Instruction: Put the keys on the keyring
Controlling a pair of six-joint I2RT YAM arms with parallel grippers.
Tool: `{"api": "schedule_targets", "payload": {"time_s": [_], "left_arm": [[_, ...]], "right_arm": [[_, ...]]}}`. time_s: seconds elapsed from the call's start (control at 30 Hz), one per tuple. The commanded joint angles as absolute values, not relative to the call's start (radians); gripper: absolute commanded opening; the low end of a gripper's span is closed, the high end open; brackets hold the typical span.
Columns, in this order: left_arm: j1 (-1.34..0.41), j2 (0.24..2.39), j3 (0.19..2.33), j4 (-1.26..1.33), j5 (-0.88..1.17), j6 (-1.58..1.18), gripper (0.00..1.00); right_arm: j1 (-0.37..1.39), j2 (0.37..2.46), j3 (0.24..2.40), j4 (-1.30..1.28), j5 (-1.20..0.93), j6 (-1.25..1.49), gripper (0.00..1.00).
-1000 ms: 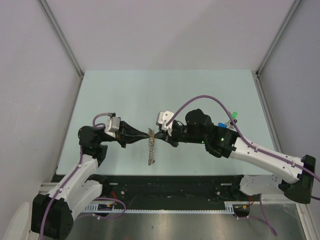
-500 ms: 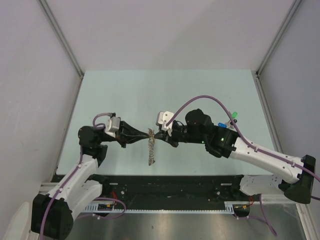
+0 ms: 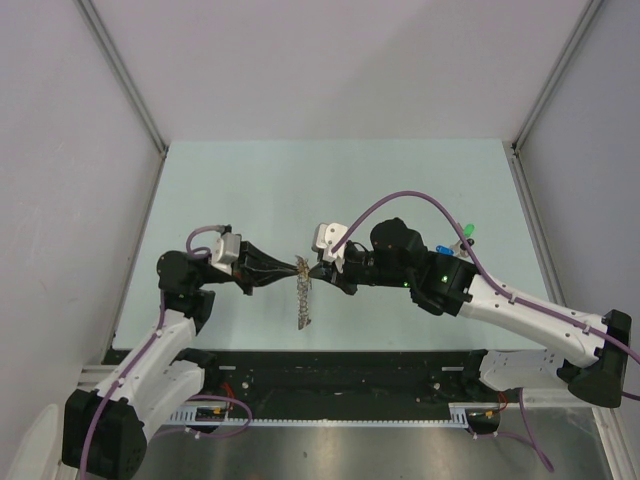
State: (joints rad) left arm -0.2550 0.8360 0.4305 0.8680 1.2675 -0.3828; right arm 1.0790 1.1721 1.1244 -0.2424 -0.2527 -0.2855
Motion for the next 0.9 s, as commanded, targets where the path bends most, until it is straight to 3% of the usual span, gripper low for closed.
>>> {"api": "schedule_targets", "payload": {"time_s": [0.0,0.87], "left_arm": [[-0.259,0.818,0.459,0.89,1.258,-0.364,0.0],[-0.261,0.841,0.454,0.96,1.285,-0.417,0.0]], "right_arm": [[1.085,1.158,1.169,-0.235,-0.264,-0.29,0.0],[1.085,1.164,1.169,-0.233,-0.275,-0.295,0.0]]}}
